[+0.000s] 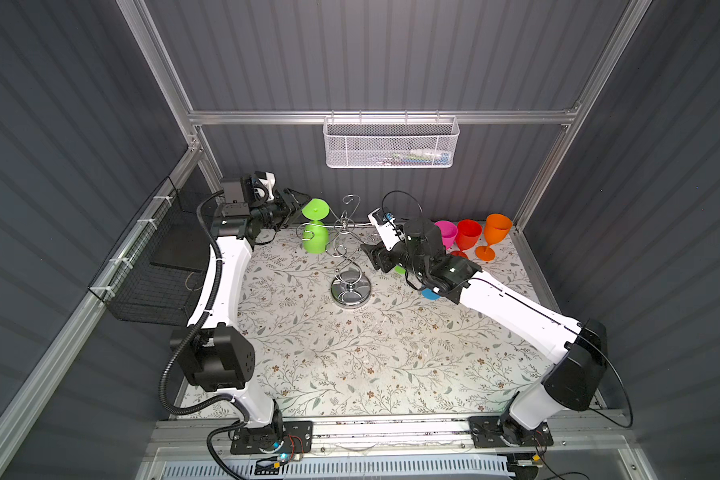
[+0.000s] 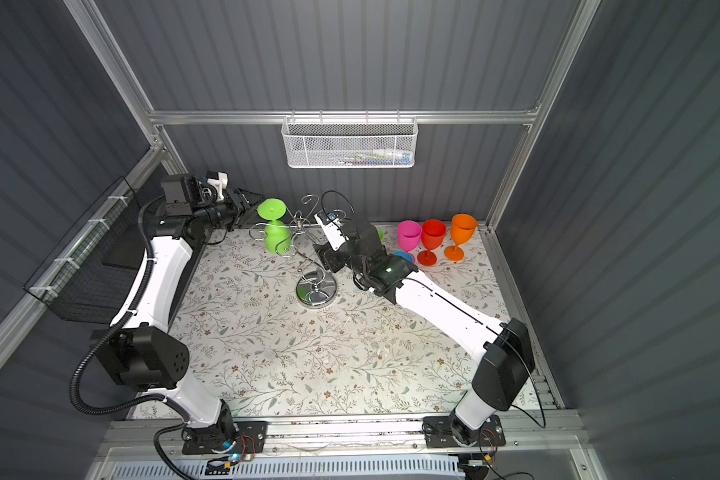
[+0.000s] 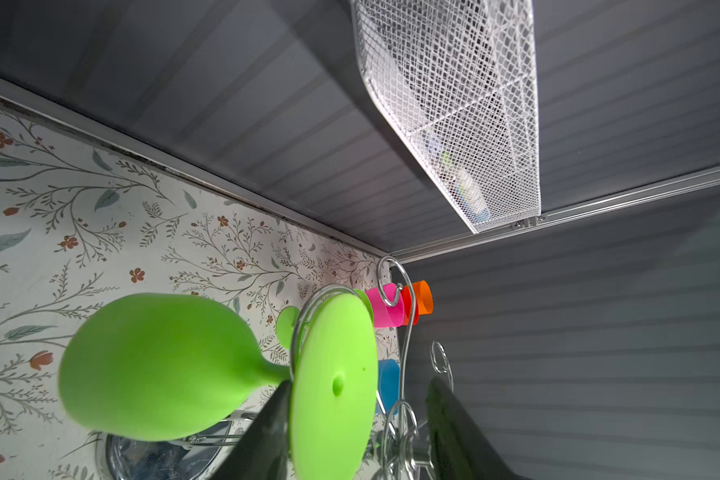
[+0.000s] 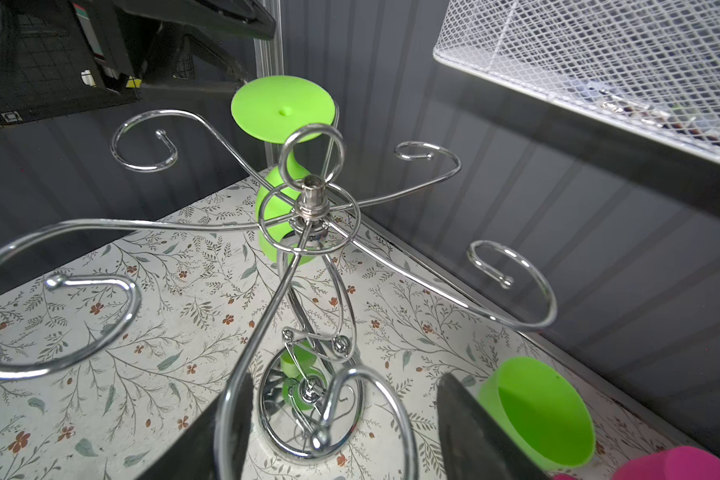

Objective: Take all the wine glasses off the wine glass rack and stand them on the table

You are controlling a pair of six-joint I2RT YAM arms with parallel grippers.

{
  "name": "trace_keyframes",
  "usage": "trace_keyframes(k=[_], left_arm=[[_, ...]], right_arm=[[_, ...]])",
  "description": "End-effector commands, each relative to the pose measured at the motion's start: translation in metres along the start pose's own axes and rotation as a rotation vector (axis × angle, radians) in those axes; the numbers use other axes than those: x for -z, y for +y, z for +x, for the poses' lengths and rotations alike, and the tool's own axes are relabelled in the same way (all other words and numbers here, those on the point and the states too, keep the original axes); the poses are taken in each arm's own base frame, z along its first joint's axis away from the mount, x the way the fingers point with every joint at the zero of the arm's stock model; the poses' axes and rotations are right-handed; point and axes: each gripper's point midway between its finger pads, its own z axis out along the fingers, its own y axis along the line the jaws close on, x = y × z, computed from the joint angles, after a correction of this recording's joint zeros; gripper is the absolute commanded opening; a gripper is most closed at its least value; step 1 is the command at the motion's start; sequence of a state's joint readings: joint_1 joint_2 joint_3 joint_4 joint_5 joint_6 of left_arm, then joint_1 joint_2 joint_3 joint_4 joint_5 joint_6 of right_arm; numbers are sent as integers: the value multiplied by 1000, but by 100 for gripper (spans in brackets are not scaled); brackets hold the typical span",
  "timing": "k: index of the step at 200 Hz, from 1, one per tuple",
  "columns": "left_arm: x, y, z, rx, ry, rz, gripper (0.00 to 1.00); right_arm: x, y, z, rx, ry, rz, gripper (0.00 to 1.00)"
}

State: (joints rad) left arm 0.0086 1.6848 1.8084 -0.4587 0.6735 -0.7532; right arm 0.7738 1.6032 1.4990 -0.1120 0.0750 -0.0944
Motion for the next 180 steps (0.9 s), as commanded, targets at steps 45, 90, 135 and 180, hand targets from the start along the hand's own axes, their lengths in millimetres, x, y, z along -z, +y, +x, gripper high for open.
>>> trace_keyframes(k=[45,90,135,180], left_arm=[[4,-2,10,-4,8,21,46],[3,-4,11,5,9,41,40],[8,-12,9,-3,-7,59,28],[7,-15,10,14,-11,93,17]], right_arm=[[11,-5,-16,-33,-56,6,70],[12,-5,-15,-40,-52,2,69],[14,-5,-15,-41,-54,2,69],[12,-4,-13,-48,-47,-4,69]])
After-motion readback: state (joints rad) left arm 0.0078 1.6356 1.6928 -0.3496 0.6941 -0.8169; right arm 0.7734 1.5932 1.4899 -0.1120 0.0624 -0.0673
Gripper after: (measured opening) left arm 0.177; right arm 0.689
